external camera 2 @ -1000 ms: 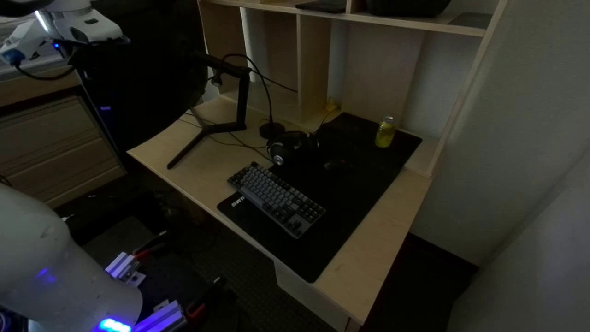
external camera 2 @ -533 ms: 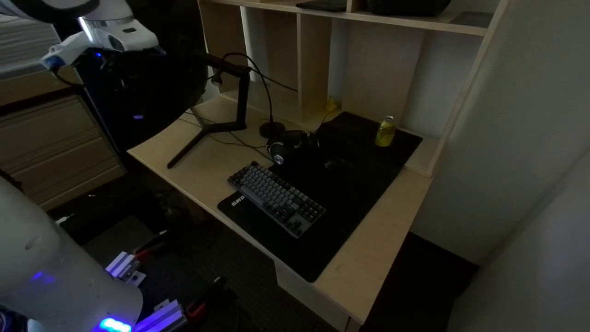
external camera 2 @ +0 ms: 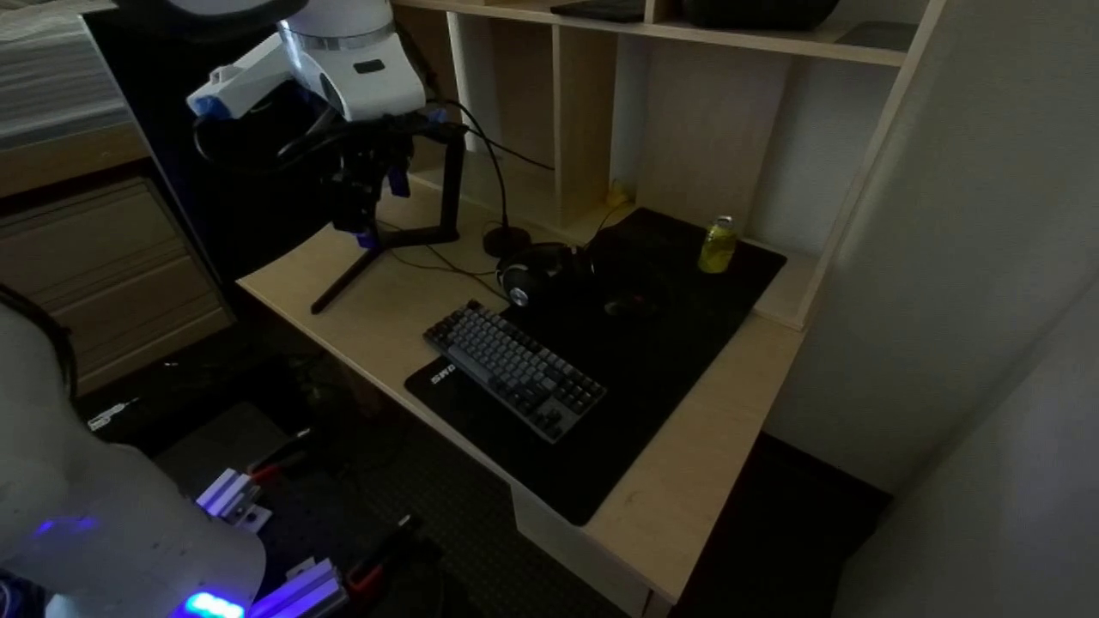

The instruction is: Place the mouse to the right of the keyboard

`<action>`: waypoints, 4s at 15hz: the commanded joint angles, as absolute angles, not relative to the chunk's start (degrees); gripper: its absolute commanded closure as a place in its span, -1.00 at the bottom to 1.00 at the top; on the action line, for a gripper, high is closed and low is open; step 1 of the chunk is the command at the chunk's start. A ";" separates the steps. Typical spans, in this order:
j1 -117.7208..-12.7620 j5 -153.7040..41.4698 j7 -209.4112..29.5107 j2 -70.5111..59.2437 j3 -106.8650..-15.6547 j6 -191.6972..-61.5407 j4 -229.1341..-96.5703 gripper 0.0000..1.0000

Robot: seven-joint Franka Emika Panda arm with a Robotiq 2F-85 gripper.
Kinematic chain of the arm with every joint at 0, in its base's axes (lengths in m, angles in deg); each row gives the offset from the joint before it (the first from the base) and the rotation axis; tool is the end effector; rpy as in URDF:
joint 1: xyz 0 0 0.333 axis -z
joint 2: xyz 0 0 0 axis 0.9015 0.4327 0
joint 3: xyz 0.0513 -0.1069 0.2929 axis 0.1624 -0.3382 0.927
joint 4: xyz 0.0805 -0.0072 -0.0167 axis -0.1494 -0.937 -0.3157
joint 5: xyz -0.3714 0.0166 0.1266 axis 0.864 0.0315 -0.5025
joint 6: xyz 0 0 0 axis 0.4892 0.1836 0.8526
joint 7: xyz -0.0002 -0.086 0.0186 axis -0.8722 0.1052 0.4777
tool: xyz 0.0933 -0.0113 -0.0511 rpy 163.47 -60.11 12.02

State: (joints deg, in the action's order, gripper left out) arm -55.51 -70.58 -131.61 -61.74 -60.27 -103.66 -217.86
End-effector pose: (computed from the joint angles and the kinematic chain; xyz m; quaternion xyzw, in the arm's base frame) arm 0.3429 -0.0591 0.4906 -0.8542 0.5069 0.0025 0.1157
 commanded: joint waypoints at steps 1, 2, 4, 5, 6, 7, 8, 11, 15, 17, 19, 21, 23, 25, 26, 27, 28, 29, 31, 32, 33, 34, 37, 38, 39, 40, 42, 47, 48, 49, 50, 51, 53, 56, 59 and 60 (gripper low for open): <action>-54.67 -70.51 -130.59 -60.51 -57.98 -103.56 -217.89 -1.00; -54.18 -69.72 -132.67 -55.06 -56.70 -104.26 -215.36 -1.00; -51.22 -67.36 -139.80 -47.60 -54.99 -111.61 -211.52 -1.00; -50.32 -65.16 -142.89 -44.90 -54.50 -113.28 -209.00 -1.00; -49.60 -63.00 -146.34 -41.59 -54.05 -115.60 -206.34 -1.00; -49.08 -60.69 -150.28 -38.27 -53.80 -116.16 -203.03 -1.00; -49.00 -58.64 -154.84 -35.15 -53.57 -116.34 -199.46 -1.00; -52.57 -58.93 -158.12 -36.13 -56.35 -115.46 -199.77 -1.00; -54.32 -59.12 -163.87 -31.95 -55.93 -112.39 -193.23 -1.00; -55.71 -63.97 -157.14 -27.76 -57.58 -111.56 -190.58 -1.00; -55.46 -62.97 -151.20 -23.03 -59.49 -114.32 -187.04 -1.00; -54.45 -59.43 -146.37 -17.63 -61.64 -114.35 -181.32 -1.00; -54.01 -56.93 -141.87 -11.77 -64.11 -112.54 -174.55 -1.00; -53.97 -55.58 -138.89 -5.69 -66.21 -112.80 -167.46 -1.00; -55.21 -56.81 -141.78 -12.10 -66.31 -114.23 -175.51 -1.00; -55.12 -56.70 -140.46 -9.33 -67.13 -114.21 -172.44 -1.00; -55.04 -56.75 -139.78 -7.35 -67.50 -114.19 -170.37 -1.00; -55.05 -56.77 -139.63 -6.13 -67.59 -114.18 -169.08 -1.00; -55.57 -54.73 -138.45 -3.48 -67.78 -110.95 -166.75 -1.00; -56.17 -52.98 -138.18 -1.50 -67.88 -110.47 -165.84 -1.00; -55.91 -54.13 -134.62 1.50 -66.87 -110.12 -164.42 -1.00; -55.69 -55.96 -132.23 3.76 -66.17 -109.59 -163.17 -1.00; -55.17 -61.48 -125.99 11.84 -64.57 -107.66 -156.68 -1.00; -55.48 -62.58 -126.22 14.40 -64.63 -107.20 -154.26 -1.00; -56.25 -63.40 -128.83 16.51 -65.21 -106.69 -151.92 -1.00; -57.01 -62.25 -128.31 11.99 -66.22 -110.14 -158.62 -1.00; -57.14 -63.14 -128.57 15.72 -66.13 -109.47 -154.78 -1.00; -58.68 -63.23 -134.12 24.16 -66.73 -109.02 -146.34 -1.00; -57.69 -65.63 -134.34 26.32 -65.46 -108.18 -143.52 -1.00; -57.44 -67.02 -135.64 28.07 -65.09 -108.54 -141.45 -1.00; -57.34 -68.20 -136.86 30.13 -64.93 -108.25 -138.95 -1.00; -57.32 -68.52 -137.73 32.14 -65.13 -108.53 -136.51 -1.00; -57.18 -68.12 -139.34 35.38 -65.77 -107.06 -132.26 -1.00; -57.63 -67.27 -140.04 34.52 -65.94 -108.67 -134.58 -1.00; -57.37 -67.21 -140.60 36.03 -65.98 -108.48 -132.51 -1.00; -58.41 -65.71 -142.22 37.47 -67.39 -110.55 -131.82 -1.00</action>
